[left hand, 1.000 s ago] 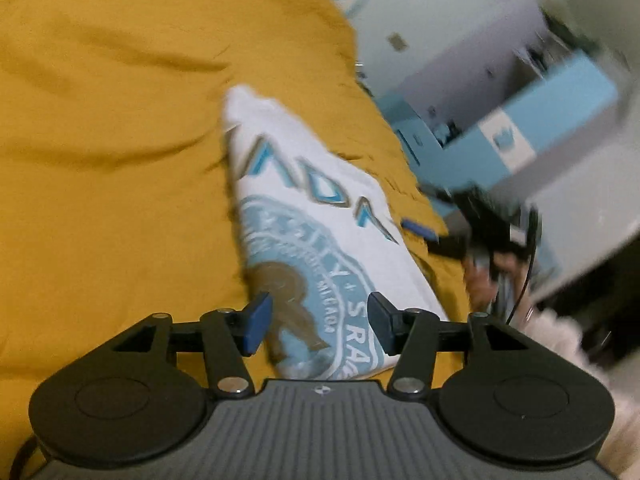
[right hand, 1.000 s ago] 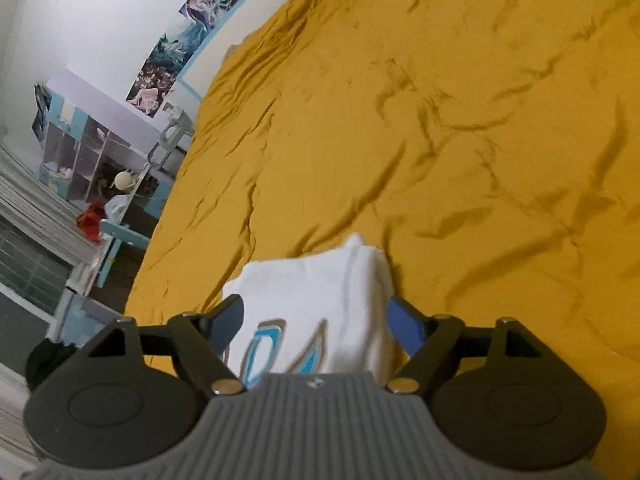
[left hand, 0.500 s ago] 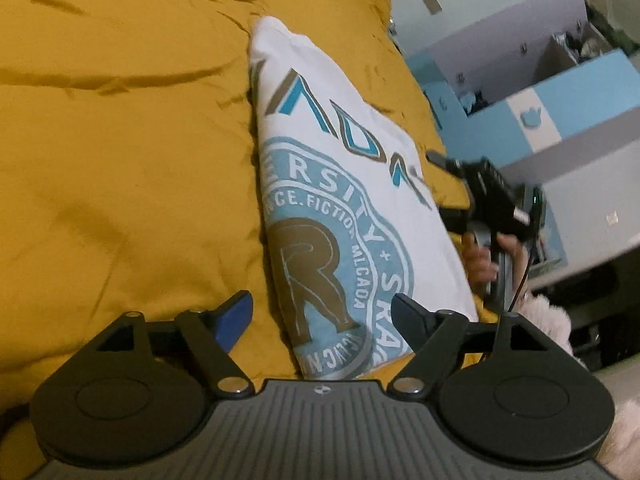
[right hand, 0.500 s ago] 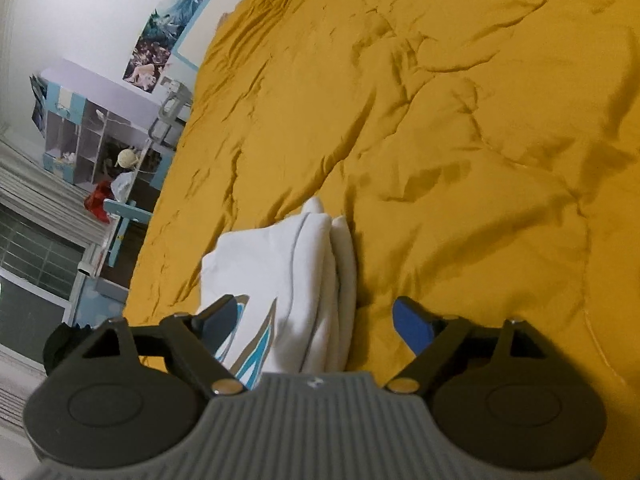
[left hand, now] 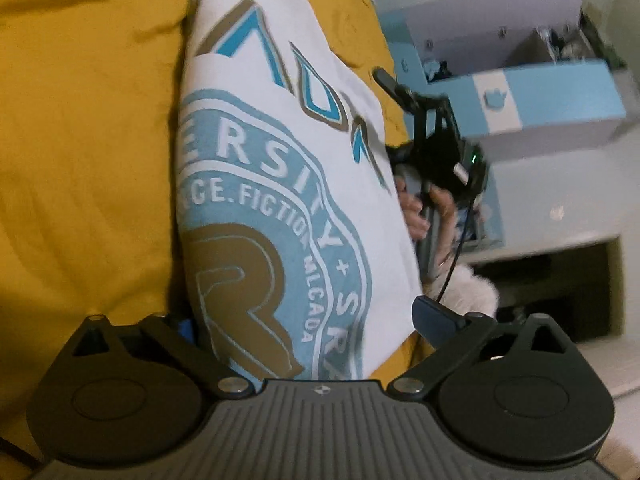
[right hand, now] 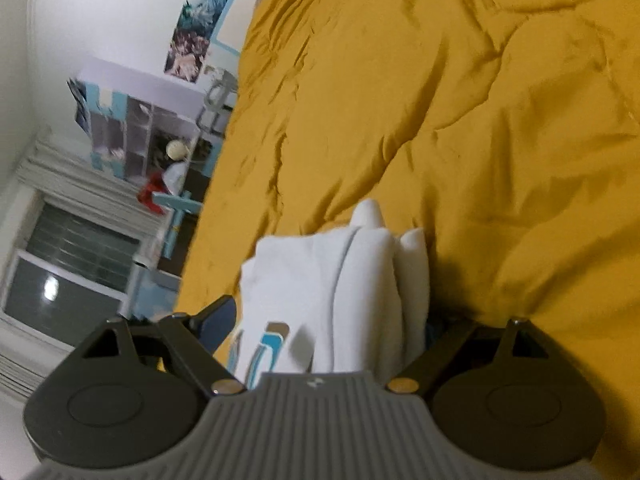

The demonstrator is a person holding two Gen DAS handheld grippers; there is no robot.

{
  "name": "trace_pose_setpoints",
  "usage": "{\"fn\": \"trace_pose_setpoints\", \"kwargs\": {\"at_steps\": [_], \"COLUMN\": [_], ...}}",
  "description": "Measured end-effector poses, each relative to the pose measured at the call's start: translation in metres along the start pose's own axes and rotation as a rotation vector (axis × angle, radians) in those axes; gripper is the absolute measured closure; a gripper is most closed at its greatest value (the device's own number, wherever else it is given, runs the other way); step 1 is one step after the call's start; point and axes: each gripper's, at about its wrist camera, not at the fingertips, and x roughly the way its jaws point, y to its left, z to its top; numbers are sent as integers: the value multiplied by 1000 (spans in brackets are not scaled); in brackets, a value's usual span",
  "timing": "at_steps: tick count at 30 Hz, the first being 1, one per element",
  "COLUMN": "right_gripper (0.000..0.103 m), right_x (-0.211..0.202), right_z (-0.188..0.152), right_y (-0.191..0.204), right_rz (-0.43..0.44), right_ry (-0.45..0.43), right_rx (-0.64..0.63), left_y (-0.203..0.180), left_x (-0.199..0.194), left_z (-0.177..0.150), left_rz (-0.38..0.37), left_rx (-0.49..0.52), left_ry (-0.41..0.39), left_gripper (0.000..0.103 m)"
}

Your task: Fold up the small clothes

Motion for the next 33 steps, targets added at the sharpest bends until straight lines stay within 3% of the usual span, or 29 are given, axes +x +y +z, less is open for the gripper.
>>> {"fn": "trace_pose_setpoints", "kwargs": {"at_steps": [4, 5, 7, 8, 9, 10, 12, 13, 14, 22, 33], "right_gripper": [21, 21, 22, 23, 23, 24, 38, 59, 70, 77, 78], "right_x": [0, 1, 2, 3, 5, 7, 9, 10, 10, 3, -8], "right_z": [-4, -5, -7, -8, -8, -9, -9, -11, -11, -8, -9], "right_y": [1, 3, 8, 11, 14, 16, 20, 22, 22, 45, 150], "right_rz": [-1, -9, -31, -47, -56, -62, -112, -150, -172, -179, -229], "right_ry": [-4, -2, 5, 6, 8, 9, 8, 10, 12, -14, -27], "right_rx": [-3, -11, -32, -40, -44, -47, -60, -78, -81, -93, -250], "left_y": [1, -2, -5, -3, 2, 8, 12, 10, 8, 7, -5], "left_x": [0, -1, -5, -7, -8, -8, -6, -5, -5, -18, -53], "left_z": [-1, -1, -2, -2, -1, 0, 2, 1, 1, 2, -2], "left_rz": [24, 42, 71, 85, 79, 57, 42, 45, 44, -45, -194], "left_rx": [-14, -10, 6, 1, -20, -49, -58, -54, -49, -70, -22], "left_ry": [-7, -15, -27, -33, -40, -48, -51, -54, -57, -94, -145], "left_gripper": [0, 5, 24, 47, 56, 58, 60, 60, 61, 69, 71]}}
